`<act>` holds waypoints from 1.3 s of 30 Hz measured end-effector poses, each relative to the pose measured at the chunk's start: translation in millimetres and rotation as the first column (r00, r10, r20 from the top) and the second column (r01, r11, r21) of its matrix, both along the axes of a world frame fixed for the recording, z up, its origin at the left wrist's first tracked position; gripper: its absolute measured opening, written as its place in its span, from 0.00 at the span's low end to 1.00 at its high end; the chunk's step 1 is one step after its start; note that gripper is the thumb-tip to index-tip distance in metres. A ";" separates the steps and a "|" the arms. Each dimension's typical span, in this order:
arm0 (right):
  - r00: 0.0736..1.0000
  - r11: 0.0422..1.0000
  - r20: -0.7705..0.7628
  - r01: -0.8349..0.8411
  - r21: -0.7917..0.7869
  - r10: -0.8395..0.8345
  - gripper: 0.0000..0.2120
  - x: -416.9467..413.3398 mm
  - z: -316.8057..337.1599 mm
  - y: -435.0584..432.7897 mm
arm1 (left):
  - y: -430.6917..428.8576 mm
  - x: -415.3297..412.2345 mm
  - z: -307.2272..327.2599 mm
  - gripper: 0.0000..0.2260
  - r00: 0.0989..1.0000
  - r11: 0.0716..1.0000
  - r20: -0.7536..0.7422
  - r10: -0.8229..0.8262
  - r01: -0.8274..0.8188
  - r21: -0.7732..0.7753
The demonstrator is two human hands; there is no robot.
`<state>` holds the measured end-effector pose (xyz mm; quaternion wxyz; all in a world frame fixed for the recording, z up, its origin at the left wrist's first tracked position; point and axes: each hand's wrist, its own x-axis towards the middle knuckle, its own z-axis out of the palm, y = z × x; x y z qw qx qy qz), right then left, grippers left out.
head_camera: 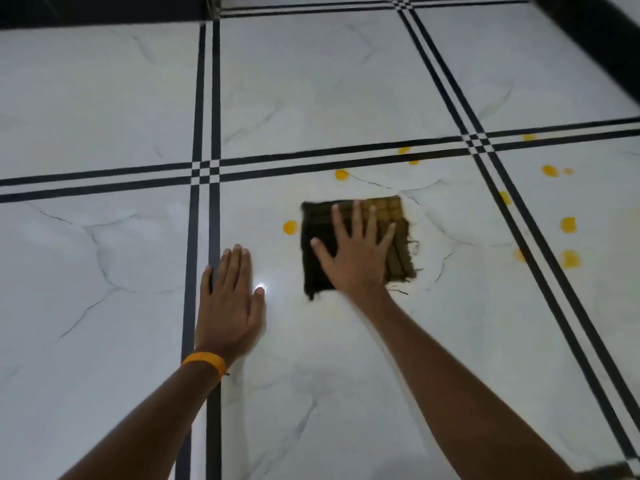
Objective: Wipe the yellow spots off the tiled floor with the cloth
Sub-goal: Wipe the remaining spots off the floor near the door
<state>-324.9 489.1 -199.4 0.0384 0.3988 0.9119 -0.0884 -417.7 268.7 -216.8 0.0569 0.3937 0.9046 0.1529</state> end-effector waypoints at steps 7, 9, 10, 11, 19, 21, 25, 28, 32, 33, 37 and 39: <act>0.998 0.997 0.016 -0.066 0.034 0.065 0.39 95.8 2.2 -7.3 | -1.2 -2.1 4.1 0.31 0.999 0.999 -0.038 0.001 -0.002 -0.036; 0.996 0.995 0.005 0.090 0.048 -0.091 0.39 55.6 0.6 32.0 | -1.9 -4.2 1.4 0.31 0.999 1.000 -0.036 -0.001 0.001 -0.024; 0.992 0.992 0.002 0.128 0.024 -0.128 0.39 30.0 1.1 37.5 | -1.4 -3.7 -0.5 0.31 1.000 1.000 -0.028 -0.010 0.009 -0.021; 0.994 0.994 -0.003 0.108 0.019 -0.108 0.39 6.4 0.2 31.0 | -1.9 -3.4 -0.9 0.31 1.000 1.000 -0.027 -0.011 0.011 -0.014; 0.980 0.979 -0.035 -0.193 0.059 0.196 0.38 84.8 -4.7 -20.9 | -7.6 -11.4 7.0 0.32 1.000 1.000 0.013 -0.016 0.016 0.021; 0.998 0.996 0.009 -0.056 0.072 0.055 0.39 77.7 -3.3 37.8 | -6.3 -27.9 10.2 0.31 0.999 1.000 -0.034 -0.022 0.022 -0.006; 0.995 0.996 -0.032 0.092 0.009 -0.092 0.40 -18.5 4.7 70.0 | 13.5 -71.0 12.0 0.33 0.986 0.988 -0.060 0.154 -0.155 -0.017; 0.981 0.982 -0.043 -0.189 0.027 0.190 0.39 -27.0 -2.1 -0.5 | 17.8 -74.7 1.6 0.33 0.990 0.992 -0.065 0.123 -0.125 -0.032; 0.954 0.955 -0.048 -0.294 0.045 0.296 0.39 -0.8 -1.8 11.7 | 14.0 -71.7 1.8 0.33 0.989 0.992 -0.081 0.125 -0.126 -0.016; 0.975 0.975 -0.047 -0.214 0.058 0.217 0.40 -15.3 0.2 39.6 | 15.5 -72.5 2.2 0.33 0.989 0.991 -0.076 0.128 -0.130 -0.016; 1.000 1.000 -0.023 0.003 -0.024 -0.004 0.40 -111.9 8.2 90.4 | 17.5 -74.1 -1.0 0.32 0.990 0.992 -0.064 0.124 -0.125 -0.007; 0.984 0.984 -0.021 -0.176 0.018 0.176 0.40 -125.6 4.8 40.8 | 16.0 -75.3 -1.6 0.32 0.992 0.993 -0.048 0.120 -0.121 -0.005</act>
